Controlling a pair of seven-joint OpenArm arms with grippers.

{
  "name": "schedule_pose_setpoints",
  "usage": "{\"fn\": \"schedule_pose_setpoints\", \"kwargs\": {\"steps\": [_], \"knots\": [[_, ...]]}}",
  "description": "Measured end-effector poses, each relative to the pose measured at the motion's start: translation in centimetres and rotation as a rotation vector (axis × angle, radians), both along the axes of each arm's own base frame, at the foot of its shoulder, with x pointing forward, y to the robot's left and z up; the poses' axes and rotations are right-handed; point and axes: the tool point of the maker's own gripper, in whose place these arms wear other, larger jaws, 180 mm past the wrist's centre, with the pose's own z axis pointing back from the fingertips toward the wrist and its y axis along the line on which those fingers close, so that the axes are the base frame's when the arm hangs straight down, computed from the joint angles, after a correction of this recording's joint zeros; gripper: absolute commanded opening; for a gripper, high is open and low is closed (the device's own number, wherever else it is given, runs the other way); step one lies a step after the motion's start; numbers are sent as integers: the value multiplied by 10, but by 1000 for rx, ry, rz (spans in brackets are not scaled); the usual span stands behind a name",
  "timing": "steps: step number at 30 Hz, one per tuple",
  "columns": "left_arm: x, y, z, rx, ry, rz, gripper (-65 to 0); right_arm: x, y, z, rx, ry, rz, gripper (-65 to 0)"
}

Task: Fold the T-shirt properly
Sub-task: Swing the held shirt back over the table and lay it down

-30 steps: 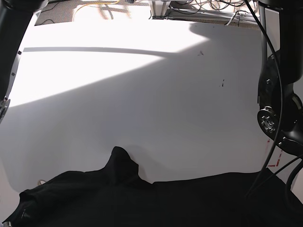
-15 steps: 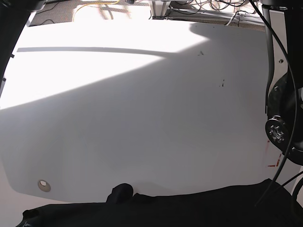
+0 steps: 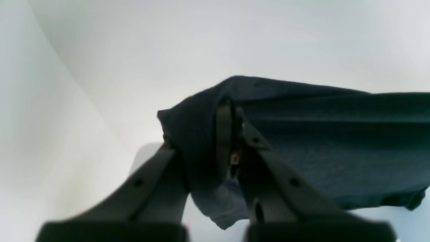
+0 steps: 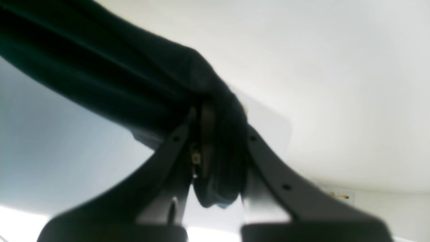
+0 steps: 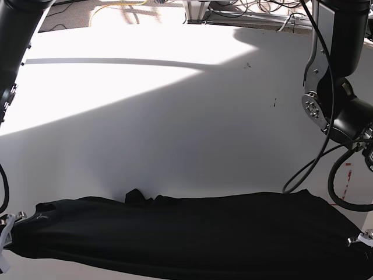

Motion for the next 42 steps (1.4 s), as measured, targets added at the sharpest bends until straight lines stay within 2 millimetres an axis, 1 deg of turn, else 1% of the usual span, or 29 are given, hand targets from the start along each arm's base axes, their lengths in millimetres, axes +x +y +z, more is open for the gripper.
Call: {"fn": "schedule_pose_setpoints", "kwargs": {"steps": [3,5,7,10,11,12,13,15,16,17,20,23,28,31,35,39,42], "knots": [[-8,6,-33,-46,48,-3,-650,-17,-3,-42,59,46,0,-650],[-15,10,-60,-75,95,-6,-650,-30,-3,-65,103,61,-2,-650],[-22,9,-81,-103,127,-29,-650,-47,-5,-93,133,97,-12,-650],[-33,9,-117,-144,194,-43,-650,-69,-5,-128,168,146,-39,-650],[-36,8,-124,-151,207,-50,-650,-76,-5,-139,167,165,-50,-650],[-42,9,-138,-168,231,-50,-650,-83,-2,-152,169,192,-53,-650],[-45,8,-146,-175,250,-54,-650,-90,0,-163,173,215,-57,-650],[-55,13,-165,-186,292,-40,-650,-101,4,-180,177,249,-63,-650],[-57,12,-169,-196,297,-42,-650,-107,8,-187,185,260,-59,-650],[-63,14,-179,-193,322,-34,-650,-112,10,-194,193,272,-58,-650],[-78,19,-197,-183,372,-17,-650,-125,13,-203,206,281,-60,-650],[-93,21,-210,-183,402,-16,-650,-138,15,-215,214,305,-71,-650],[-110,22,-230,-196,452,-16,-650,-158,21,-234,199,361,-74,-650],[-121,24,-241,-211,476,-13,-650,-166,27,-239,199,372,-62,-650],[-137,28,-257,-223,523,4,-650,-180,32,-251,199,409,-57,-650],[-145,27,-268,-218,560,2,-650,-196,36,-266,199,458,-63,-650],[-152,31,-273,-201,587,5,-650,-206,43,-275,207,482,-57,-650]]}}
